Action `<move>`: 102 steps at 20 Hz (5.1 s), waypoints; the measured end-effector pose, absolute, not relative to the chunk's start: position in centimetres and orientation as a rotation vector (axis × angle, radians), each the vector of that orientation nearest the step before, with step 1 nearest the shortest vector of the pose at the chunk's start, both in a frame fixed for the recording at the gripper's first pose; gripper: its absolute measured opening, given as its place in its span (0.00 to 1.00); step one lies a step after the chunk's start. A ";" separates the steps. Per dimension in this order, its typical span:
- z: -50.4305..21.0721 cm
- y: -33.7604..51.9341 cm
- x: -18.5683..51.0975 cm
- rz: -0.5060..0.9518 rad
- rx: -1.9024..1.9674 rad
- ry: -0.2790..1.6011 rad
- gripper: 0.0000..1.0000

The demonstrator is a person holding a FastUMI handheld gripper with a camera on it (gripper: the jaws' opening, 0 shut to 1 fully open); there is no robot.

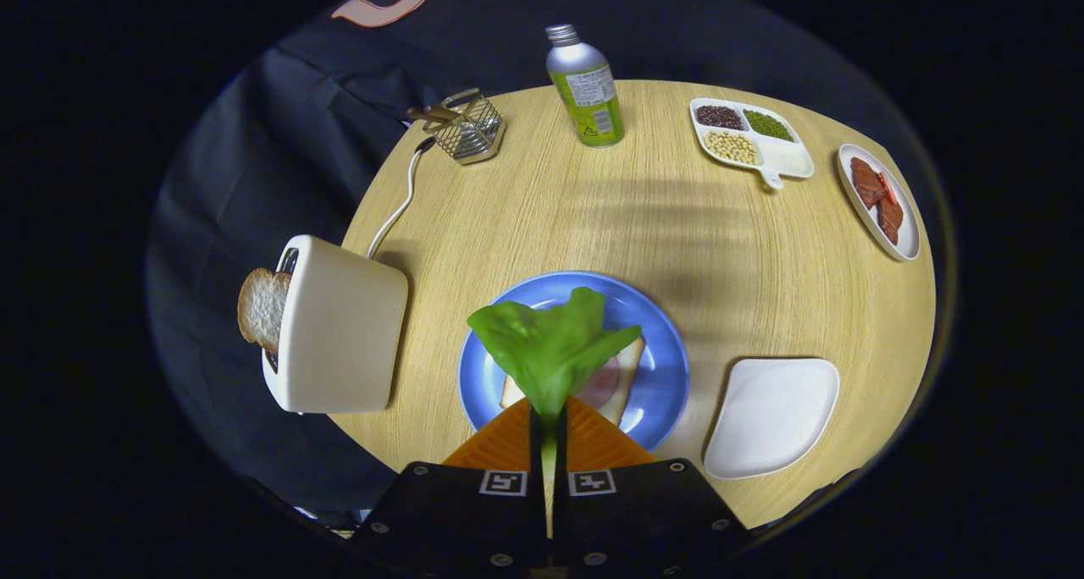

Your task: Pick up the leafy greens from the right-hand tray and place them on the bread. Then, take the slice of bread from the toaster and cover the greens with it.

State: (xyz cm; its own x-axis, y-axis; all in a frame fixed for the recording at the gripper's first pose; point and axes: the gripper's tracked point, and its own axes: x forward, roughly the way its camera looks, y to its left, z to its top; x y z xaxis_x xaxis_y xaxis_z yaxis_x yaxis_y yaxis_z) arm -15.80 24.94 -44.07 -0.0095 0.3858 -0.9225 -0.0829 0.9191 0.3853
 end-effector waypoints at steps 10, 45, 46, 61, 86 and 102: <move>-47.3 25.9 -16.3 0.287 0.153 1.580 0.14; -27.9 48.2 -13.0 0.562 0.169 1.472 0.99; -27.8 49.1 -12.9 0.560 0.172 1.469 0.99; -32.6 52.3 -13.3 0.370 0.059 1.616 0.78; -28.0 49.0 -10.7 0.444 0.332 1.536 0.09; -20.4 37.8 -8.0 0.555 0.693 1.312 0.09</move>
State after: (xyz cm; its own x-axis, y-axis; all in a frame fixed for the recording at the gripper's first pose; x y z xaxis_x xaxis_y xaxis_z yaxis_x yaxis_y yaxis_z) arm -7.97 37.84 -20.36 0.1802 0.7177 -0.6727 0.0166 0.6815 0.7316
